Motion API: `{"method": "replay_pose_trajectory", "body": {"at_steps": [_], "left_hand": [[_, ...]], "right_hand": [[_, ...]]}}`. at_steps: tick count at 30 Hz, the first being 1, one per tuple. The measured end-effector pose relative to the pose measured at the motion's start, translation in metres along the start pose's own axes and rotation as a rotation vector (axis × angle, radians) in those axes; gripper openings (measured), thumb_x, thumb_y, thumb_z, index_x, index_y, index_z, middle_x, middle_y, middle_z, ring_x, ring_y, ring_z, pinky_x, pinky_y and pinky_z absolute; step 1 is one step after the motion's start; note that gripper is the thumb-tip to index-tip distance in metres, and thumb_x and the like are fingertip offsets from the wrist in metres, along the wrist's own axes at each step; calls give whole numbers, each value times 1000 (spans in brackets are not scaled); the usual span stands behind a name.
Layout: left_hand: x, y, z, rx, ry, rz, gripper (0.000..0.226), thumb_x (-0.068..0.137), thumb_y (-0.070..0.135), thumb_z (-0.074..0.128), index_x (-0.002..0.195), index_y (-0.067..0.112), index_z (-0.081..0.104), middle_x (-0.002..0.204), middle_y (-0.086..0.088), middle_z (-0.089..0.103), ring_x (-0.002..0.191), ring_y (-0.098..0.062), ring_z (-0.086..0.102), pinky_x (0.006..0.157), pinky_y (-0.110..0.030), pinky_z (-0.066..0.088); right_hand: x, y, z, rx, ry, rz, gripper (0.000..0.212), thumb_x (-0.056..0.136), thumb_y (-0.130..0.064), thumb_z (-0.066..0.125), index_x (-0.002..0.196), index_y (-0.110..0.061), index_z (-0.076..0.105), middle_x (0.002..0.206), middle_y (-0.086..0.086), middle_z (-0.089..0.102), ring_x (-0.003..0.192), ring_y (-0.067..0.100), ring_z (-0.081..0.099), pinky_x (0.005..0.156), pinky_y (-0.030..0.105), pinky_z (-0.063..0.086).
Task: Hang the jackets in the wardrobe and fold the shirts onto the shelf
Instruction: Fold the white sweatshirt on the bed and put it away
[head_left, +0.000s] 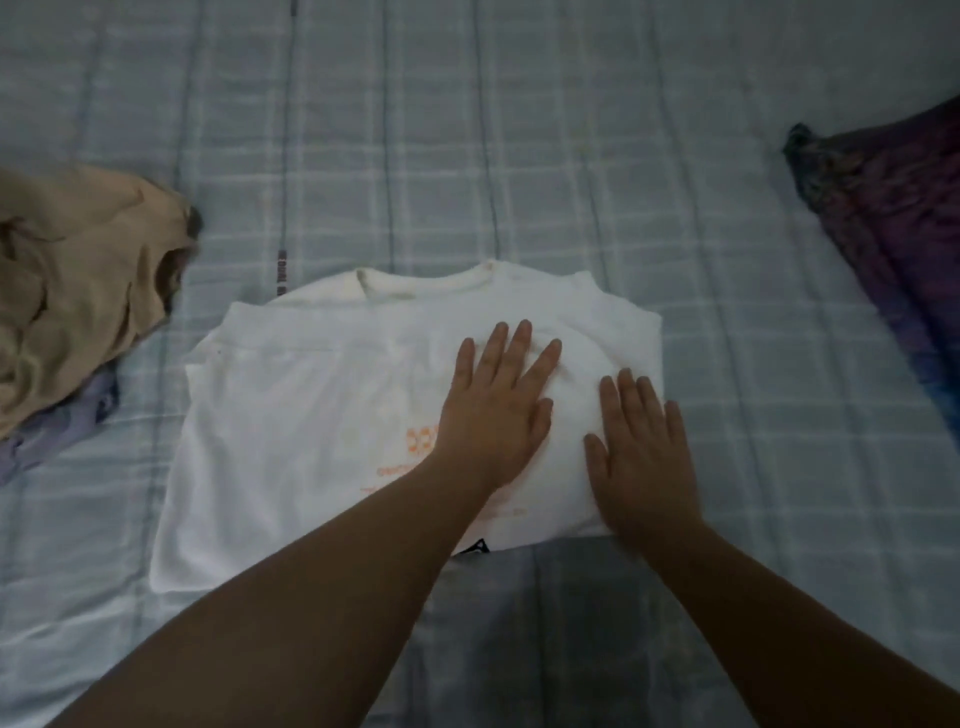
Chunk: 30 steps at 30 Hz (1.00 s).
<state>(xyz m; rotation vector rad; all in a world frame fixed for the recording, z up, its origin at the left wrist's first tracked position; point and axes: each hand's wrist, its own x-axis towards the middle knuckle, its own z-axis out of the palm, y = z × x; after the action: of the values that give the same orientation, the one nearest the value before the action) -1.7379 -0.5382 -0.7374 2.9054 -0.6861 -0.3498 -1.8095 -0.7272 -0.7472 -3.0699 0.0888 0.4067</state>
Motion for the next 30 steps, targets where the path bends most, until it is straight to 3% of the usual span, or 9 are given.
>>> {"method": "replay_pose_trajectory", "body": {"at_steps": [8, 12, 15, 18, 24, 26, 28, 30], "left_hand": [[10, 10, 7, 12, 34, -37, 64, 99, 50, 20, 157, 27, 8, 165, -7, 5, 152, -26, -3, 121, -54, 2], [49, 32, -12, -36, 87, 108, 61, 100, 41, 23, 157, 23, 14, 164, -9, 11, 152, -28, 3, 122, -50, 6], [89, 52, -5, 4, 3, 156, 61, 99, 45, 19, 157, 24, 16, 164, -9, 11, 151, -28, 5, 122, -50, 5], [103, 57, 13, 82, -85, 137, 63, 98, 49, 11, 157, 27, 9, 165, -7, 2, 152, -26, -4, 121, -51, -1], [107, 60, 13, 78, -97, 120, 62, 99, 49, 14, 156, 29, 3, 165, -7, -4, 151, -26, -9, 120, -53, -4], [112, 63, 1, 47, -110, 126, 63, 99, 45, 25, 156, 32, 3, 165, -6, -2, 151, -28, -6, 119, -54, 2], [120, 64, -13, 24, -51, 235, 66, 94, 35, 36, 155, 34, 11, 164, -3, 11, 151, -29, 6, 112, -51, 17], [132, 64, -25, 5, -99, 352, 67, 91, 23, 42, 153, 38, 21, 160, 4, 25, 148, -25, 18, 104, -47, 26]], "right_hand": [[-5, 6, 0, 220, 110, 4, 64, 100, -42, 27, 158, -17, 14, 165, 8, 13, 152, 25, 10, 122, 50, 14], [-26, 17, 3, 245, 112, 85, 65, 99, -39, 29, 156, -10, 19, 163, 12, 17, 151, 30, 16, 120, 53, 20], [-42, 28, 15, 246, 57, 137, 65, 98, -39, 31, 155, -9, 21, 161, 14, 22, 149, 30, 23, 117, 53, 26], [-45, 35, 19, 248, 63, 128, 64, 98, -38, 35, 153, -6, 28, 159, 16, 28, 148, 29, 27, 119, 50, 24], [-43, 29, 12, 344, 119, 157, 65, 95, -35, 47, 153, -12, 30, 157, 15, 34, 145, 30, 32, 118, 48, 26], [-44, 28, 2, 492, 156, 244, 63, 92, -31, 54, 150, -15, 36, 150, 10, 45, 137, 28, 42, 114, 44, 34], [-44, 26, -10, 683, 151, 409, 61, 89, -27, 61, 146, -16, 42, 141, 6, 53, 128, 26, 49, 109, 42, 40], [-43, 25, -20, 751, 80, 522, 59, 88, -26, 64, 142, -14, 45, 136, 7, 55, 125, 27, 50, 107, 41, 41]]}}
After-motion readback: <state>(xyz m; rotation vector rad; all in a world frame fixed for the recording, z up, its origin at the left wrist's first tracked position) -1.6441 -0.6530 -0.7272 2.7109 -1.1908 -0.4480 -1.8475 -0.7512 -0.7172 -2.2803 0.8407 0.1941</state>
